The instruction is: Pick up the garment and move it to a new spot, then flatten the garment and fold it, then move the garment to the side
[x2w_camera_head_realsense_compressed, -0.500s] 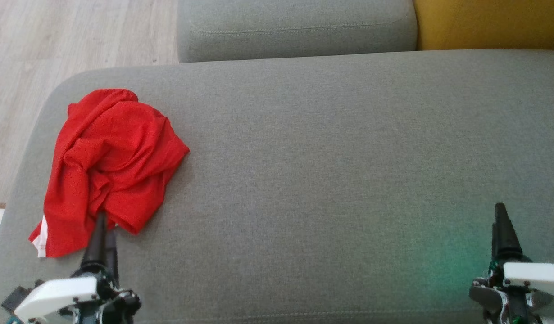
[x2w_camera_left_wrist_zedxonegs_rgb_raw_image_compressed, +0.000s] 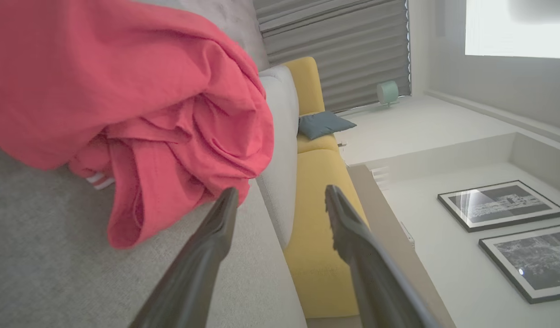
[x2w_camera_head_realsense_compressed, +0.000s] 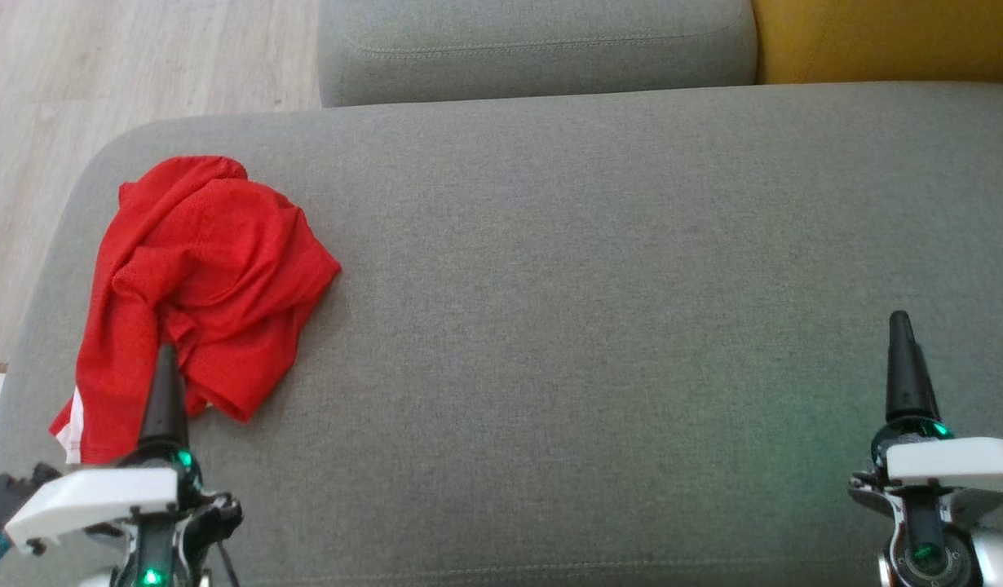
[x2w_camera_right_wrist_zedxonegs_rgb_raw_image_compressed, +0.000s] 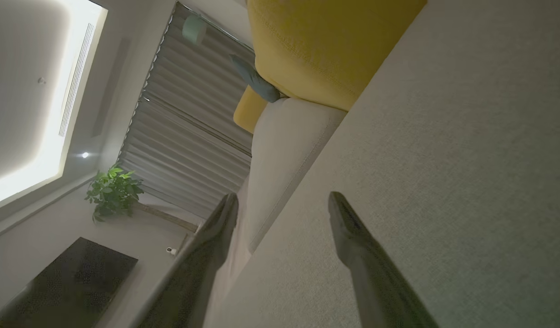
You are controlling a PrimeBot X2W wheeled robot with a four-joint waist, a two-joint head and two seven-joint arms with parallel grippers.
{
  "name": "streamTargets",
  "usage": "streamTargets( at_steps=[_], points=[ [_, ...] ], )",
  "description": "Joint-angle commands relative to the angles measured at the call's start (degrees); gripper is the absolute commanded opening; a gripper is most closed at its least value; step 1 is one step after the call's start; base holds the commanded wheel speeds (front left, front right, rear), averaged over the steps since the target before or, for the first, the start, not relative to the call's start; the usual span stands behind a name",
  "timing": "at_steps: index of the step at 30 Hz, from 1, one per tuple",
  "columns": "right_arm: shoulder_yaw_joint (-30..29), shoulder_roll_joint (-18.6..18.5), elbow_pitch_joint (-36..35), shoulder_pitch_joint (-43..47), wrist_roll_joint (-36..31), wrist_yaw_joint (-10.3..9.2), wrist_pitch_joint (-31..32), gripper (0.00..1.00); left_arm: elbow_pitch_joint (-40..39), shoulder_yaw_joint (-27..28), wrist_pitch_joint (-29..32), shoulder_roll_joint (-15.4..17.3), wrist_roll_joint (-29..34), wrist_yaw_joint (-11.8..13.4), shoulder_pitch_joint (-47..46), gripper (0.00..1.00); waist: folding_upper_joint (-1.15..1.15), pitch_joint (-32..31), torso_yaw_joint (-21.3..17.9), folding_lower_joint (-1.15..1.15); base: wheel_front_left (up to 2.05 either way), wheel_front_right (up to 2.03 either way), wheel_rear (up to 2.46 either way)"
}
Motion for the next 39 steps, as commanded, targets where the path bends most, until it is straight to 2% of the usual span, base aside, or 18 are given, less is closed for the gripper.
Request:
streamTargets(
  at_steps=[1,12,21,28,39],
  points=[
    [0.6,-0.3,-3.3,-3.0,-3.2,0.11,-0.9,1.0,-3.4,-0.1,-0.7,0.7,2.6,0.4,-3.0,1.0,0.0,0.1,0.0,0.0,0.0,0.0,0.0],
    [2.5,-0.4,-6.2,-3.3,-13.9,0.12,-2.5,1.0,-7.0,-4.6,-2.4,0.8,13.4,1.4,-2.9,1.0,0.0,0.4,-0.1,0.0,0.0,0.0,0.0],
    [3.8,-0.4,-7.3,-3.3,-23.5,0.14,-4.2,1.0,-9.2,-9.2,-4.1,0.9,25.4,2.8,-3.2,1.0,0.0,0.9,0.0,0.0,0.0,0.0,0.0],
    [5.0,-0.4,-8.6,-3.3,-30.0,0.15,-5.4,1.0,-10.4,-11.4,-5.3,1.0,33.1,4.6,-3.5,1.0,0.0,1.0,-0.1,0.0,0.0,0.0,0.0],
    [6.7,-0.5,-8.2,-3.1,-42.6,0.17,-7.3,1.0,-12.8,-13.3,-7.2,1.1,41.7,7.5,-3.8,1.0,0.0,1.0,-0.1,0.0,0.0,0.0,0.0]
  ],
)
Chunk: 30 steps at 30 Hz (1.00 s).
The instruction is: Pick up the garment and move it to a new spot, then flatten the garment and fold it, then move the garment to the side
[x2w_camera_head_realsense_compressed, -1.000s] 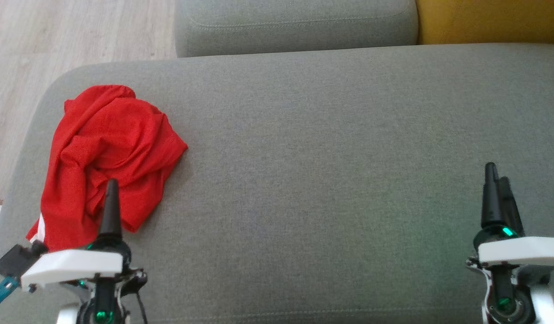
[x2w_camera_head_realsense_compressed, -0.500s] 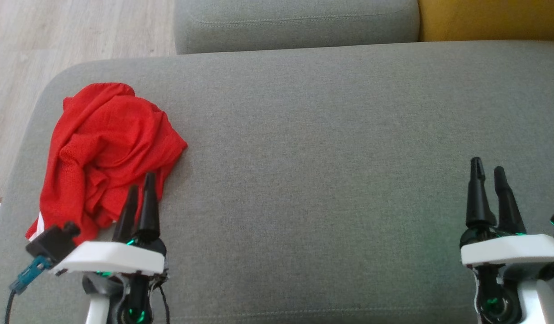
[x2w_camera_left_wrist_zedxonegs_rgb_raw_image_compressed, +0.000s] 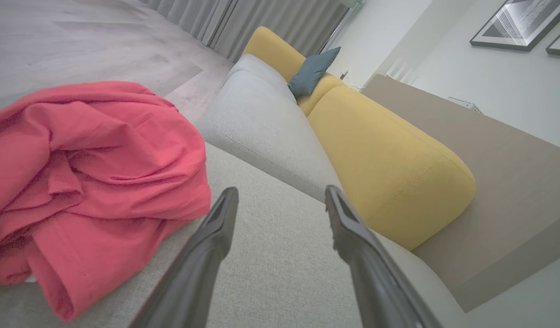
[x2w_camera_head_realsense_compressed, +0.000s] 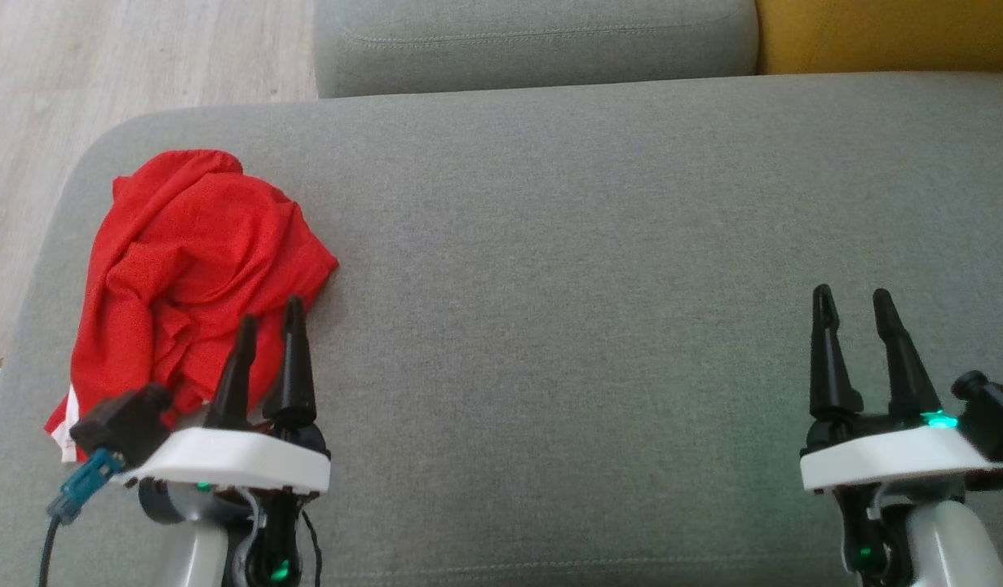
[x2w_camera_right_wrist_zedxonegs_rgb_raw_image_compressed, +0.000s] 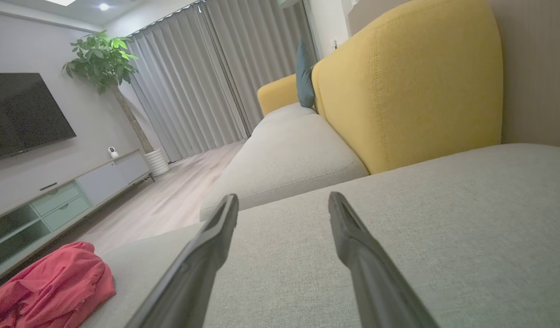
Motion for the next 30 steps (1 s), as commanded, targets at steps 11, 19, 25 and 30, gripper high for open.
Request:
streamTargets(
  at_steps=[11,19,25,30],
  points=[
    [1.8,-0.5,-3.2,-3.5,-11.5,0.19,-2.7,1.0,-4.0,-0.8,-2.5,0.9,11.0,1.8,-3.5,1.0,0.0,0.0,0.1,0.0,0.0,0.0,0.0],
    [2.2,-0.5,-4.5,-3.4,-16.8,0.21,-3.8,1.0,-4.9,-2.1,-3.7,1.2,16.6,3.4,-3.6,1.0,0.0,0.3,0.3,0.0,0.0,0.0,0.0],
    [3.6,-0.6,-5.6,-3.4,-19.8,0.22,-4.9,1.0,-5.1,-4.5,-4.7,2.0,21.7,4.5,-3.8,1.0,0.0,0.4,0.4,0.0,0.0,0.0,0.0],
    [3.2,-0.6,-5.4,-2.8,-16.7,0.23,-5.7,1.0,-5.8,-3.5,-5.6,1.5,20.6,5.1,-3.1,1.0,0.0,0.4,0.6,0.0,0.0,0.0,0.0]
  ],
)
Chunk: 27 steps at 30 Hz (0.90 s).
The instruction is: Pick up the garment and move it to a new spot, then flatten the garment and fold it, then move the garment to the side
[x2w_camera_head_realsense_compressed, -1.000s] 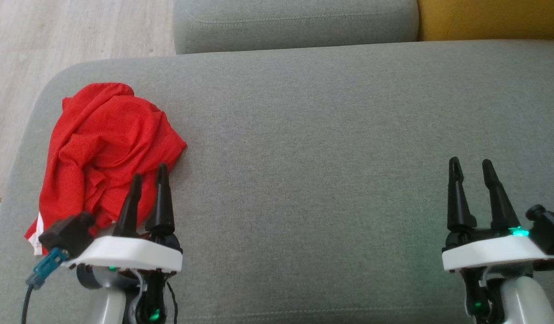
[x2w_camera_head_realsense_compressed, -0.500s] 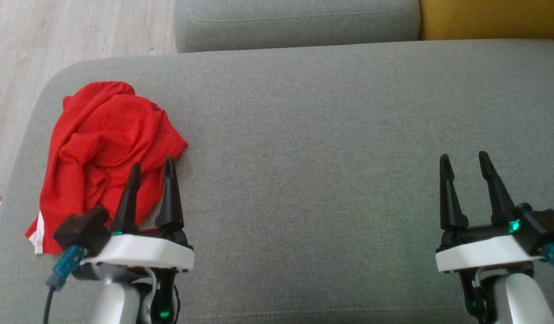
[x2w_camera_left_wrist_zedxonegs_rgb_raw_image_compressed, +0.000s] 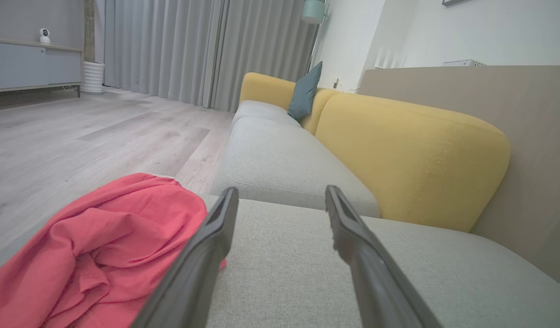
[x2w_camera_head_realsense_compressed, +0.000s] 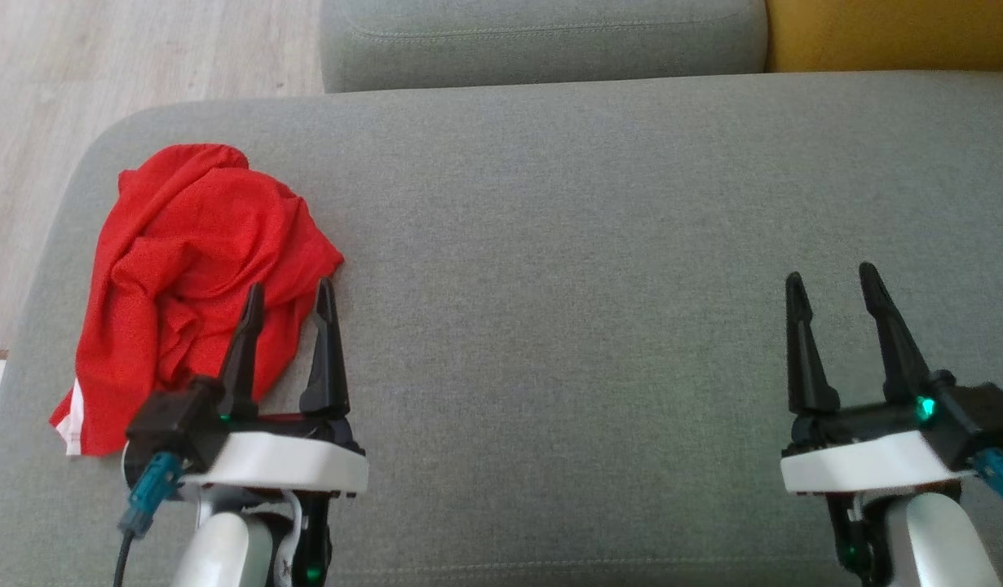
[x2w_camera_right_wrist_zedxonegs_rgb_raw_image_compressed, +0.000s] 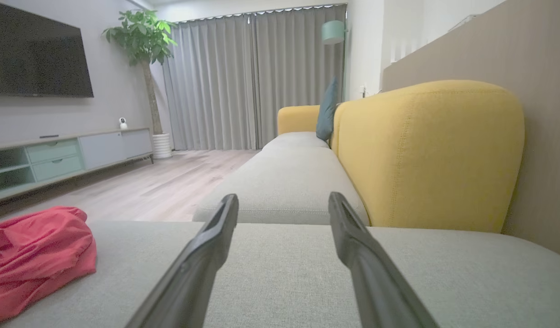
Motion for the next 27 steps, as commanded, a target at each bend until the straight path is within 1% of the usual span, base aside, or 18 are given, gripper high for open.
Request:
streamTargets(
  at_steps=[1,6,11,16,21,27],
  points=[
    [0.9,-0.5,-1.5,-2.4,0.6,0.22,-1.0,1.0,-2.0,2.0,-0.8,0.0,0.8,-0.3,-2.1,1.0,0.0,-0.1,0.1,0.0,0.0,0.0,0.0],
    [0.7,-0.5,2.7,-1.5,5.7,0.23,-1.8,1.0,0.4,2.4,-1.7,-0.2,1.9,-2.1,-0.9,1.0,0.0,-0.4,0.1,0.0,0.0,0.0,0.0],
    [1.6,-0.5,6.6,-1.8,7.8,0.23,-2.7,1.0,4.7,1.8,-2.5,-0.2,3.9,-3.2,-0.3,1.0,0.0,-0.7,-0.1,0.0,0.0,0.0,0.0],
    [1.7,-0.6,7.5,-2.5,5.7,0.24,-3.5,1.0,4.9,1.0,-3.4,-0.2,6.3,-2.6,-0.8,1.0,0.0,-0.8,-0.4,0.0,0.0,0.0,0.0],
    [1.5,-0.6,7.7,-2.6,5.9,0.24,-3.5,1.0,4.5,1.1,-3.4,-0.2,5.8,-2.2,-1.1,1.0,0.0,-0.8,-0.3,0.0,0.0,0.0,0.0],
    [2.6,-0.6,8.0,-2.4,6.4,0.24,-3.5,1.0,4.3,1.1,-3.4,-0.2,5.5,-1.9,-1.3,1.0,0.0,-1.1,2.0,0.0,0.0,0.0,0.0]
  ],
)
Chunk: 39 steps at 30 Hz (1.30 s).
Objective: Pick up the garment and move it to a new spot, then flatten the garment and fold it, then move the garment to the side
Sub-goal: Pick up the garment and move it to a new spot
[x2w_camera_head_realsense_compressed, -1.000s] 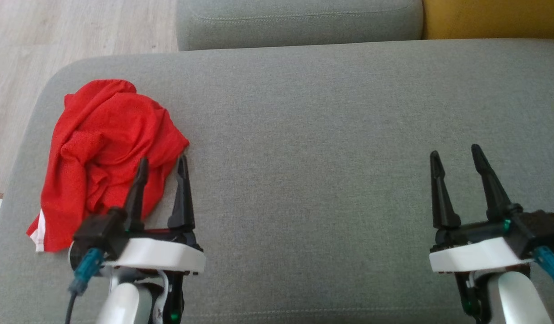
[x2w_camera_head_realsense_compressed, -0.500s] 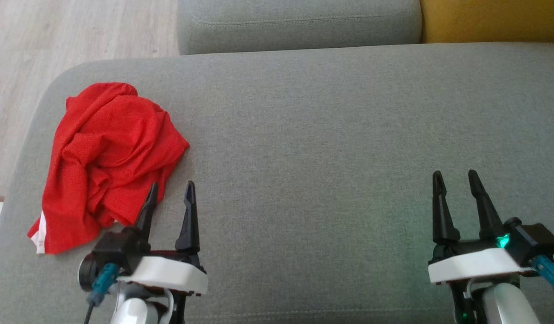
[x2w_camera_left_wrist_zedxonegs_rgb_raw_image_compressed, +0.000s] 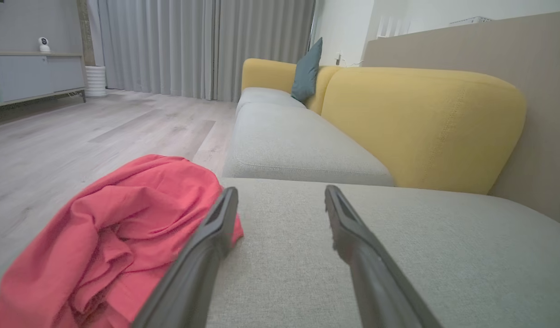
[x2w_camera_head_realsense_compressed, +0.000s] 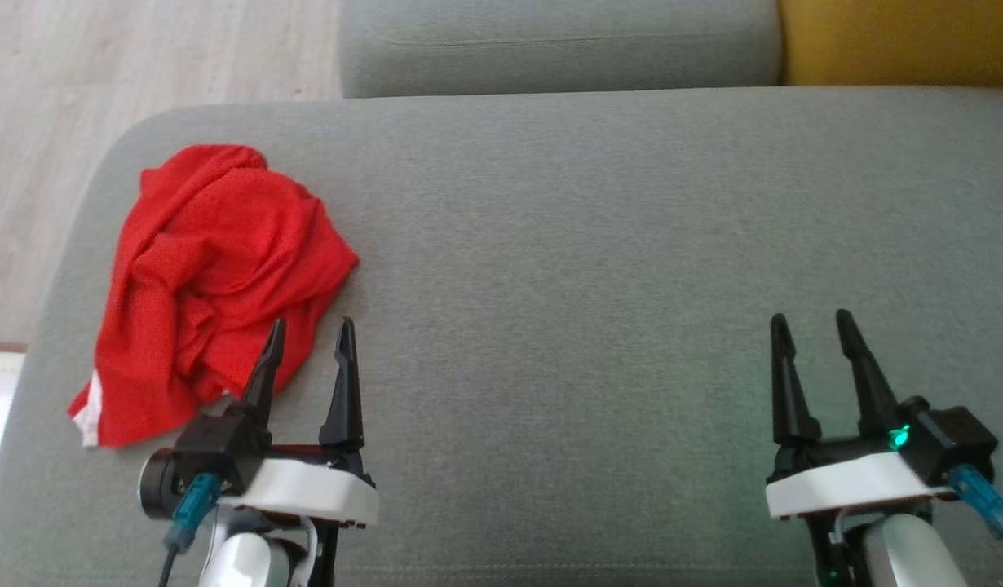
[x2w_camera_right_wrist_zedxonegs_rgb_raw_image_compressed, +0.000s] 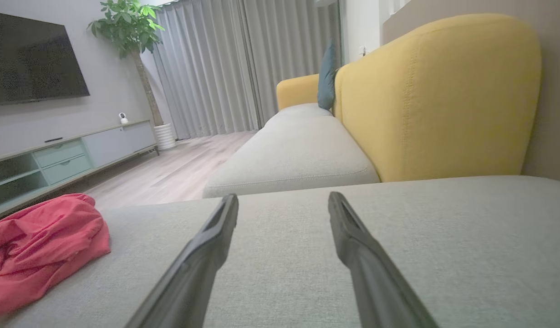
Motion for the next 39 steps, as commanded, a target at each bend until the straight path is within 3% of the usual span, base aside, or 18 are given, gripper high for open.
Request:
streamTargets(
  at_steps=[1,13,22,32,39],
  points=[
    [1.8,-0.5,-1.6,-2.6,0.4,0.24,-0.6,1.0,-2.1,1.6,-0.7,0.0,-0.2,0.4,-2.6,1.0,0.0,-0.1,0.8,0.0,0.0,0.0,0.0],
    [5.1,-0.5,-0.6,-1.3,1.5,0.24,-0.6,1.0,-1.5,3.7,-0.7,0.0,0.0,0.8,-1.5,1.0,0.0,-1.5,11.9,0.0,0.0,0.0,0.0],
    [6.8,-0.5,0.2,-1.1,2.1,0.24,-0.6,1.0,-1.9,5.7,-0.7,0.0,-0.2,0.6,-0.6,1.0,0.0,-1.9,17.5,0.0,0.0,0.0,0.0],
    [7.1,-0.5,0.4,-1.7,2.3,0.24,-0.6,1.0,-1.1,7.8,-0.7,0.0,0.1,-0.4,-0.9,1.0,0.0,-0.7,17.2,0.0,0.0,0.0,0.0],
    [5.2,-0.5,-0.3,-3.7,0.9,0.24,-0.6,1.0,2.3,10.3,-0.7,1.3,2.3,-3.8,-6.5,1.0,0.0,3.9,14.6,0.0,0.0,0.0,0.0]
  ],
)
